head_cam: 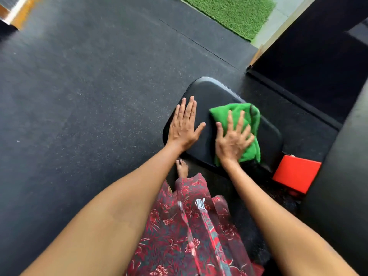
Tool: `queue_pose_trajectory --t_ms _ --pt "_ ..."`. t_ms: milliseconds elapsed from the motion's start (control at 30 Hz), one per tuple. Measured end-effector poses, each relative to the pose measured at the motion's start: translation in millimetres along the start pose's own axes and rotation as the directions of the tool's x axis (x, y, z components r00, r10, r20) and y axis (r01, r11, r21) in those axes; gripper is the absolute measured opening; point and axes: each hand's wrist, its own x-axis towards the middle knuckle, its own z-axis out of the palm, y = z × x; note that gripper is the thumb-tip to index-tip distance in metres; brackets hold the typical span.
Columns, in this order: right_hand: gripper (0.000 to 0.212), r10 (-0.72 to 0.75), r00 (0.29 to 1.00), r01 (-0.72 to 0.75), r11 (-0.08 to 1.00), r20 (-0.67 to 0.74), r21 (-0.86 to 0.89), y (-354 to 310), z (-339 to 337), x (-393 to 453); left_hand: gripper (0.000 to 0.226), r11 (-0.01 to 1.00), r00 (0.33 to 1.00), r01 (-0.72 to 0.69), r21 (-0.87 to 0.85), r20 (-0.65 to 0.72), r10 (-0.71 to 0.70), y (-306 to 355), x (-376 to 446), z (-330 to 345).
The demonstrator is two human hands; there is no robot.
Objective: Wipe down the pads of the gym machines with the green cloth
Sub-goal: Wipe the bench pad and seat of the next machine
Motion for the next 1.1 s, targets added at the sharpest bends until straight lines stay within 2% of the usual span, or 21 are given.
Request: queue_pose_trajectory --t_ms 67,133,200,267,333,400,467,633,767,1100 --pt "0.054 -0.214 0.977 0.214 0.976 -0.003 -0.05 -11 5 7 0.066 0.999 0.997 -0.034 0.03 -0.068 0.036 -2 12 2" --pt "0.052 -0.352 0.936 0.35 0.934 -0.005 -0.068 -7 6 27 0.064 0.997 0.99 -0.053 0.059 -0.125 0.06 -4 16 7" --pt "0.05 -0.452 0.892 0.449 0.889 -0.008 -0.09 5 6 43 0.063 0.996 0.987 -0.059 0.067 -0.148 0.068 -6 15 10" --pt "0.052 -0.465 0.885 0.466 0.879 0.027 -0.098 18 3 57 0.063 0.996 0.988 -0.05 0.074 -0.141 0.06 -6 14 11" --pt "0.058 -0.327 0.94 0.334 0.939 0.091 -0.077 23 -5 67 0.065 0.996 0.991 -0.025 0.085 -0.126 0.035 -8 14 7" --pt "0.059 -0.066 0.99 0.074 0.995 0.121 -0.063 38 -12 73 0.066 0.995 0.995 -0.013 0.1 -0.1 0.023 -6 15 6" --pt "0.055 0.125 0.984 -0.119 0.992 0.128 -0.052 59 -15 67 0.068 0.993 0.997 -0.001 0.119 -0.074 0.01 -6 14 6" --pt "0.058 0.399 0.915 -0.398 0.917 0.048 -0.038 76 -13 26 0.067 0.984 0.999 0.015 0.179 -0.032 -0.01 -4 14 3" --pt "0.058 0.518 0.855 -0.518 0.855 -0.004 -0.015 71 -10 0 0.065 0.976 1.0 0.02 0.215 0.008 -0.022 -4 16 3" --pt "0.054 0.652 0.758 -0.65 0.757 -0.021 0.058 27 3 -52 0.065 0.97 0.997 0.026 0.24 0.071 -0.044 4 1 -1"
